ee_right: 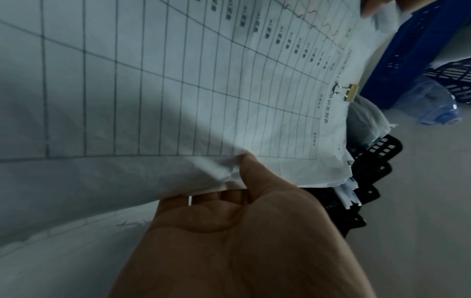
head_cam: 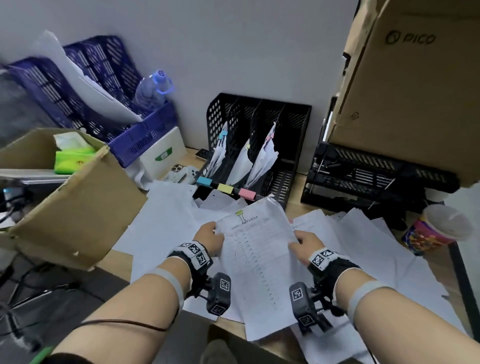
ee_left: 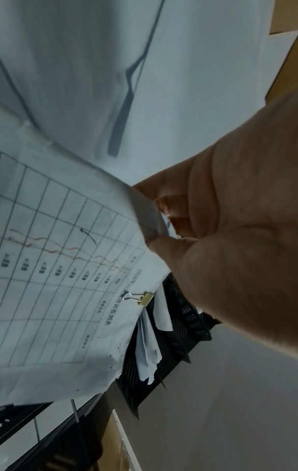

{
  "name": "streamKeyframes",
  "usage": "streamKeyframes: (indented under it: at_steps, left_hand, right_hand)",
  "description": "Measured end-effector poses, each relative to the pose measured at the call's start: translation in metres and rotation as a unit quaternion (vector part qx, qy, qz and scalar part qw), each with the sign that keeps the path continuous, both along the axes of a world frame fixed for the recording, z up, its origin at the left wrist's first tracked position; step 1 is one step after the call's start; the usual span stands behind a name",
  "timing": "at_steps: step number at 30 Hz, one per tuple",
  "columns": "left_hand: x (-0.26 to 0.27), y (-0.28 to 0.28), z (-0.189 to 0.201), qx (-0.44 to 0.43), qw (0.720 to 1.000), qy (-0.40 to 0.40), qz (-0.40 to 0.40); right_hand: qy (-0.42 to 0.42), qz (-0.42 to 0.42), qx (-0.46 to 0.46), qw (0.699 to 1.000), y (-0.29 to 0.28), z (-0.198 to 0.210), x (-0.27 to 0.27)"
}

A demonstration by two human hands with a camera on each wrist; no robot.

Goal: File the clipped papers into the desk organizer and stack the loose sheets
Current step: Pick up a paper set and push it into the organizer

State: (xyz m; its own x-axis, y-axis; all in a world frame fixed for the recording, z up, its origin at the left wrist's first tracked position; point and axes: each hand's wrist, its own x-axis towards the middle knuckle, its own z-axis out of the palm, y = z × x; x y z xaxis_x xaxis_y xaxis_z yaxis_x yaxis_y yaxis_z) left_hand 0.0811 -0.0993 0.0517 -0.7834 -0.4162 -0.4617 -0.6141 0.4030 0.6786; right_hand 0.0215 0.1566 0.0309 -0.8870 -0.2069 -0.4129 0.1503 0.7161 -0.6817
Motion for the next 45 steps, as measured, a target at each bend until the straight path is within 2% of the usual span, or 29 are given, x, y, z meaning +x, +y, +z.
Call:
streamKeyframes:
  at_steps: [7, 10, 13, 15, 17, 19, 22, 25, 27, 29, 31, 34, 38, 42, 45]
  left_hand:
    - [0.006, -0.025, 0.014, -0.059, 0.998, 0.024, 0.016]
    - [0.004, -0.029, 0.021, -0.045, 0.998, 0.043, 0.014]
    - [-0.003, -0.03, 0.028, -0.03, 0.998, 0.056, -0.004]
    - [-0.01, -0.027, 0.035, -0.013, 0.998, 0.063, -0.027]
    - [-0.018, -0.023, 0.045, 0.014, 0.995, 0.081, -0.05]
    - [-0.027, -0.015, 0.058, 0.049, 0.991, 0.101, -0.077]
    - [-0.041, -0.004, 0.076, 0.156, 0.976, 0.126, -0.088]
    - [-0.052, -0.006, 0.089, 0.269, 0.945, 0.14, -0.118]
    - [-0.064, -0.012, 0.09, 0.284, 0.938, 0.135, -0.149]
    - [-0.08, -0.021, 0.083, 0.248, 0.948, 0.131, -0.15]
    - [-0.096, -0.029, 0.071, 0.158, 0.963, 0.144, -0.163]
    - [-0.118, -0.038, 0.048, 0.021, 0.964, 0.143, -0.224]
    - [-0.137, -0.045, 0.028, -0.06, 0.958, 0.073, -0.271]
    - [-0.152, -0.052, 0.027, -0.115, 0.933, 0.025, -0.339]
    - [-0.163, -0.06, 0.029, -0.129, 0.939, 0.023, -0.317]
  right_hand:
    - [0.01, -0.01, 0.011, 1.0, -0.022, 0.011, 0.0]
    - [-0.005, -0.004, 0.069, 0.998, -0.029, 0.022, 0.004]
    - [0.055, -0.014, 0.166, 0.985, -0.039, 0.036, 0.011]
    - [0.068, 0.029, 0.143, 0.987, -0.054, 0.049, 0.017]
    - [0.006, 0.108, 0.127, 0.986, -0.074, 0.062, 0.025]
    - [-0.032, 0.141, 0.135, 0.98, -0.095, 0.071, 0.031]
    - [0.009, 0.1, 0.167, 0.981, -0.116, 0.077, 0.029]
    - [0.039, 0.037, 0.143, 0.988, -0.122, 0.089, 0.015]
    - [0.059, -0.01, 0.133, 0.989, -0.118, 0.098, 0.004]
    - [0.077, -0.055, 0.121, 0.988, -0.114, 0.107, -0.005]
    - [0.081, -0.107, 0.095, 0.986, -0.111, 0.115, -0.013]
    - [0.097, -0.165, 0.015, 0.981, -0.112, 0.127, -0.022]
    - [0.124, -0.168, -0.039, 0.977, -0.12, 0.147, -0.028]
    - [0.126, -0.149, -0.082, 0.977, -0.13, 0.16, -0.031]
    - [0.114, -0.132, -0.112, 0.978, -0.138, 0.165, -0.035]
